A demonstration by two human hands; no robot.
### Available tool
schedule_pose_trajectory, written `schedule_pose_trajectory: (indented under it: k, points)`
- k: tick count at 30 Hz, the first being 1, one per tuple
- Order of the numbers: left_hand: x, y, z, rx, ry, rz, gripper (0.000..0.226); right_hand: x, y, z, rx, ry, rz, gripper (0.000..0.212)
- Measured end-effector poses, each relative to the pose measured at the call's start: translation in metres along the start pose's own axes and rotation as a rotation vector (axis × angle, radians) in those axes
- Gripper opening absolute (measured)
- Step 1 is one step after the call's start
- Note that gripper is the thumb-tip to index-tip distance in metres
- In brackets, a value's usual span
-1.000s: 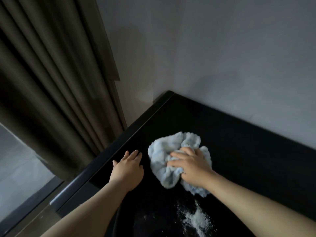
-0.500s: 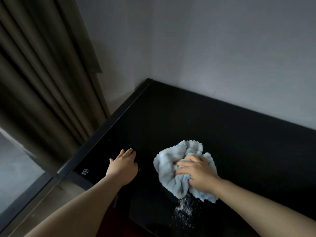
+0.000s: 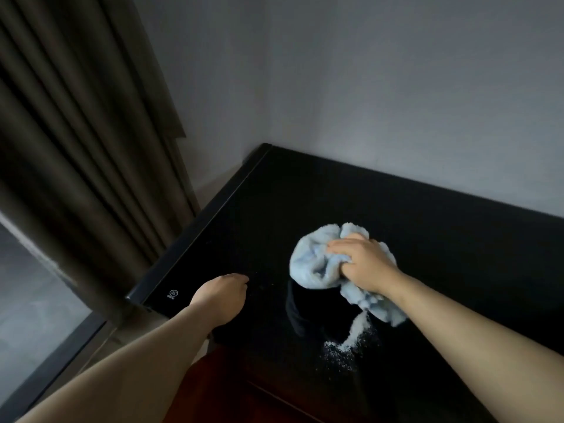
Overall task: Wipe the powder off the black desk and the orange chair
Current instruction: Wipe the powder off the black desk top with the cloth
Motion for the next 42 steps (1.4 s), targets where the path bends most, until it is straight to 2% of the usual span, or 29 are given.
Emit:
schedule_pose_trajectory:
  k: [3,6,9,11,15,17,20,22,24,27,29,33,36,38,42]
  points:
    - [-0.003,0.016,-0.001,-0.016,-0.038,0.057,0.047,0.041,0.035,-0.017,0.009,-0.004,0.032,0.042]
    - [-0.004,0.028,-0.009,0.006,-0.012,0.084,0.05,0.082,0.066,-0.049,0.032,0.044,-0.059,0.043]
    - [-0.006,0.037,-0.01,-0.057,-0.056,0.106,0.05,0.098,0.091,-0.092,-0.206,0.268,0.09,0.062]
    - [-0.007,0.046,-0.012,-0.063,-0.076,0.131,0.048,0.088,0.094,-0.101,-0.344,0.334,0.178,0.06]
    - [-0.006,0.058,-0.015,-0.027,-0.033,0.154,0.051,0.051,0.077,-0.084,-0.47,0.464,0.36,0.055]
    - [-0.004,0.057,-0.012,-0.001,-0.006,0.123,0.05,0.035,0.067,-0.063,-0.476,0.56,0.274,0.041]
    - [0.003,0.058,-0.003,0.019,0.031,0.089,0.047,0.032,0.06,-0.033,-0.573,0.702,-0.004,0.02]
    - [0.007,0.06,0.002,0.022,0.043,0.105,0.046,0.048,0.063,-0.027,-0.548,0.612,-0.06,0.017]
    - [0.008,0.059,0.004,0.025,0.026,0.093,0.044,0.068,0.077,-0.038,-0.419,0.445,-0.122,0.028]
    - [0.004,0.057,0.004,0.002,-0.025,0.063,0.039,0.073,0.114,-0.09,-0.384,0.352,0.178,0.04]
    - [0.003,0.057,-0.001,-0.012,-0.032,0.041,0.038,0.059,0.12,-0.113,-0.343,0.348,0.238,0.039]
    - [0.0,0.065,-0.007,-0.038,0.029,0.057,0.054,0.044,0.081,-0.1,-0.387,0.278,0.135,0.036]
    - [-0.003,0.08,-0.003,0.134,0.116,0.028,0.06,0.048,0.049,-0.064,-0.452,0.261,-0.087,0.031]
    - [-0.004,0.09,0.003,0.118,0.113,0.068,0.063,0.058,0.048,-0.045,-0.455,0.189,-0.187,0.03]
    - [0.0,0.094,0.006,-0.042,0.115,0.13,0.07,0.105,0.088,-0.042,-0.328,-0.06,-0.059,0.027]
Point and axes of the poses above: each hand's wrist, its own x-axis towards the middle knuckle, its own z-axis out of the back of the hand, y = z × x, the point moved 3 cm from there along x, towards the middle knuckle, and after that the axes turned 3 degrees about z, right-handed, at the moved point
